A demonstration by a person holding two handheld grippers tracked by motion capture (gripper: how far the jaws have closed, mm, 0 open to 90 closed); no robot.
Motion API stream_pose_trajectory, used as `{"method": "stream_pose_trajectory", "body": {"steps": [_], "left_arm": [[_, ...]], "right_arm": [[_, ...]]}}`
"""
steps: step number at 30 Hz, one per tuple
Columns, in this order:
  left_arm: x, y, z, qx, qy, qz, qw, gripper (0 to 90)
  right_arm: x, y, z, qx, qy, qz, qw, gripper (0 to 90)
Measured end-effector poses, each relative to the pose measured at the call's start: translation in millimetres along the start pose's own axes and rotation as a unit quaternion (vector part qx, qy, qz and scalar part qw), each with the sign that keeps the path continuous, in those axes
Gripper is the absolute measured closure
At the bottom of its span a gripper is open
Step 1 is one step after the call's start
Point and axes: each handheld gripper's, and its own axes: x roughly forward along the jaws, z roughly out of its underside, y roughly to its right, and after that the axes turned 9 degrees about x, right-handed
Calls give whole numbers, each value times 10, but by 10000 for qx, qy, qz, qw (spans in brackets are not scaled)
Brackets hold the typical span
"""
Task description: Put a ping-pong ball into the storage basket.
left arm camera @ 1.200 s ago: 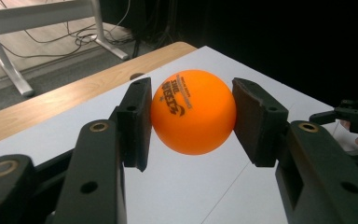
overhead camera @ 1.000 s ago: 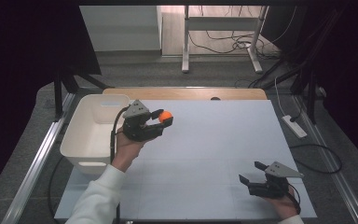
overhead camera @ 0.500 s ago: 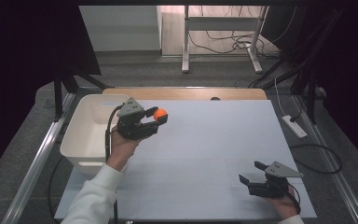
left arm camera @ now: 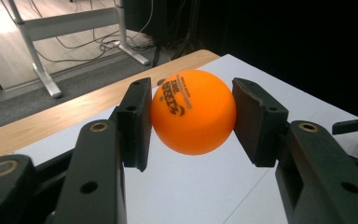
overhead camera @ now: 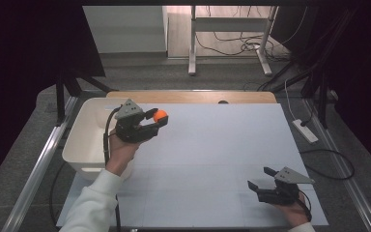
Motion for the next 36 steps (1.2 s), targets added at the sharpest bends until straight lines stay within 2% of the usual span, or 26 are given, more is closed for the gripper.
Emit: {"method": "stream_pose_trajectory", "body": {"steps": [22,36], "left_arm": [[-171,-179,42,-113,-15,-276,9996,504],[-301,-317,112,-236,-16,-524,9983,504]], "right_arm": [[4,-5,-3,-1,5,2,10000,158],[7,-10,-5,-12,-16,14,10000,158]]}}
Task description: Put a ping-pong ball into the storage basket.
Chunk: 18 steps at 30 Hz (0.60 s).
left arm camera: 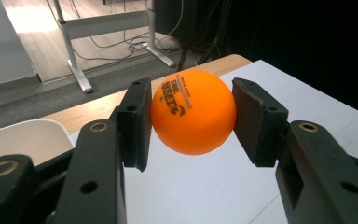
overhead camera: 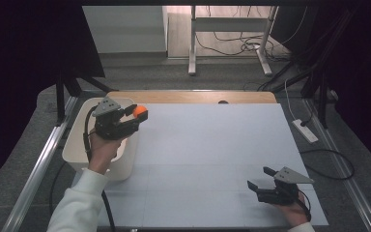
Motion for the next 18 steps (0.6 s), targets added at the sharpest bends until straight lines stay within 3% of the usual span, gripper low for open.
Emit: {"method": "stream_pose_trajectory", "body": {"steps": [18], "left_arm": [[-131,-266,137,-210,-148,-419,9988,504]], "right_arm": [[9,0,2,5,-4,-9,10000,158]]}}
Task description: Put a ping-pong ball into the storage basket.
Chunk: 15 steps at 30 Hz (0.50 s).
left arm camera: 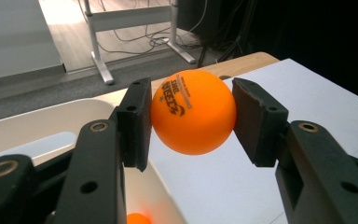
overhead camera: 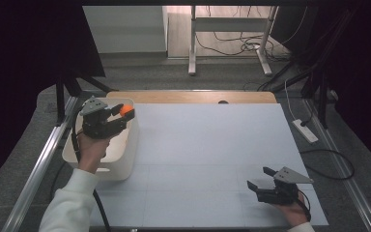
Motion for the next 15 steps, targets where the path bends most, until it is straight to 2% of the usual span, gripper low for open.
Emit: {"method": "stream_pose_trajectory", "body": {"steps": [15], "left_arm": [[9,-243,125,-264,-200,-322,9989,504]], "right_arm": [[4,-2,5,15,-12,3,10000,158]]}}
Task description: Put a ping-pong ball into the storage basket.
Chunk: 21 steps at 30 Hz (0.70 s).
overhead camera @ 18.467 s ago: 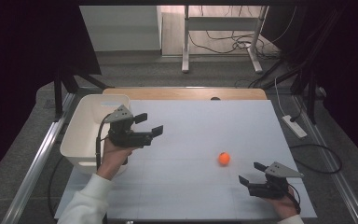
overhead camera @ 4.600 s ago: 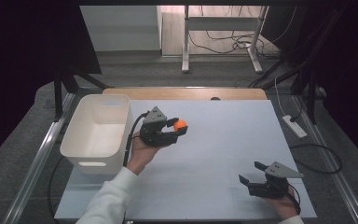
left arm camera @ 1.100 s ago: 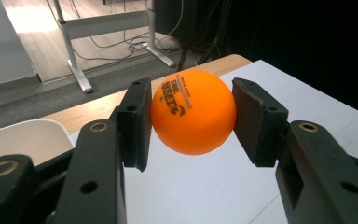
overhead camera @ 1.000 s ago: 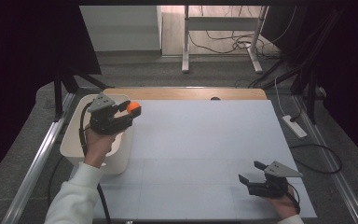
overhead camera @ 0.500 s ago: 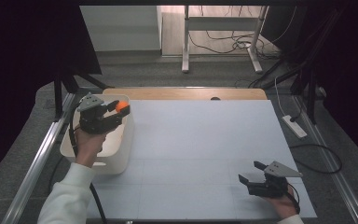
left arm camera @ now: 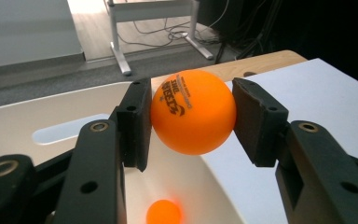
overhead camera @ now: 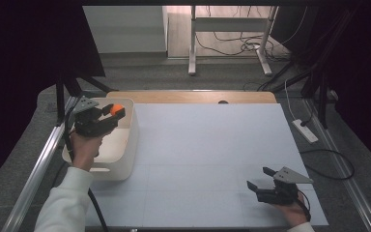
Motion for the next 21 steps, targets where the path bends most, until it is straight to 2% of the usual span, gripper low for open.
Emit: {"method": "stream_pose_trajectory", "body": {"steps": [14,21], "left_arm": [[74,-220,82,-217,-253,-246,9991,503],[108,-349,154,-382,-418,-379,9977,503]], "right_arm": [[-2,0,3,-6,-13,22,10000,158],[1,1,5,-5,-21,25,10000,157]]}}
